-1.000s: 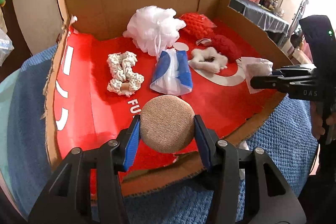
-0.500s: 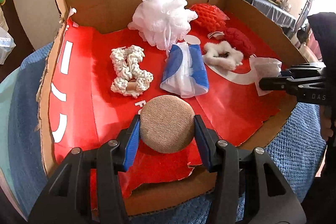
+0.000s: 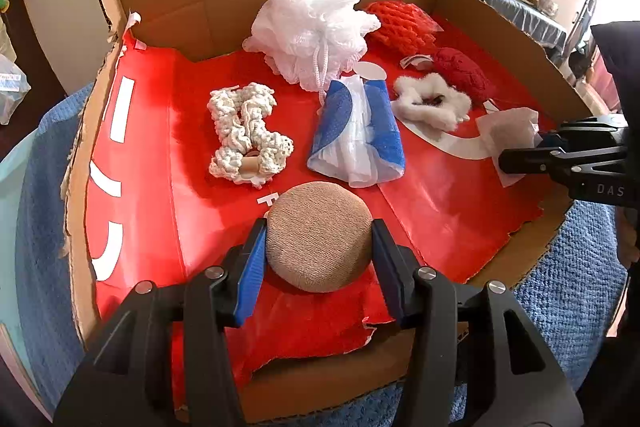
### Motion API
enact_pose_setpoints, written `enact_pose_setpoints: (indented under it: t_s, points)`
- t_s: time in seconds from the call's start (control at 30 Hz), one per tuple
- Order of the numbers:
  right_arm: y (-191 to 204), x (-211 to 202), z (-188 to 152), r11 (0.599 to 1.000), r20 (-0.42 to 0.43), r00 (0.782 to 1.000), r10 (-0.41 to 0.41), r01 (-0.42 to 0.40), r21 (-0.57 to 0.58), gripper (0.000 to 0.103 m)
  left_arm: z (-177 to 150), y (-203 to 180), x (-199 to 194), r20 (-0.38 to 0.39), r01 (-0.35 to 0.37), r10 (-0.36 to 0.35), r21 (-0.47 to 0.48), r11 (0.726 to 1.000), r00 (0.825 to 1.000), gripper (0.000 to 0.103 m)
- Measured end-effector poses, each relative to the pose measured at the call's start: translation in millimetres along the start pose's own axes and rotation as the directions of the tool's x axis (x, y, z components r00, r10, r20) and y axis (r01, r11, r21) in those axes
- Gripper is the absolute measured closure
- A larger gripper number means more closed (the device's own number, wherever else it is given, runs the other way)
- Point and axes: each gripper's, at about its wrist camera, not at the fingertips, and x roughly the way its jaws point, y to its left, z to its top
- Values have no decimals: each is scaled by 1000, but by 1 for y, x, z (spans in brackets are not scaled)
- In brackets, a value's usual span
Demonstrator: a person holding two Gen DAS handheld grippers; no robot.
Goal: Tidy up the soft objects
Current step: 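Carry the tan pad and white tissue into the box with both tools, then open both tools to release the pad and tissue in the box, then withdraw both tools from the box toward the black ball and white cloth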
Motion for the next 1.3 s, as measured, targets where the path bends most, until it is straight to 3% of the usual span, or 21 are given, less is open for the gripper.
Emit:
enact_pose_setpoints:
  t_s: [0.4,0.8,1.2,1.3]
  points:
    - [0,-1,-1,1000,-2,1000,-13,13,-7,78,1,-4,2,0,-11,11,22,1000,1000,52]
    - [3,-2,-1,999,-1,999,-37,37,-24,66,3,-9,7,3,-5,5,31,1000,1000,45]
    - [4,-4,-2,997,6,998,-65,65,-40,62,3,-6,7,2,-3,3,24,1000,1000,39]
    - [4,-7,-3,996,14,997,-72,73,-43,55,2,-8,5,5,-2,2,28,1000,1000,39]
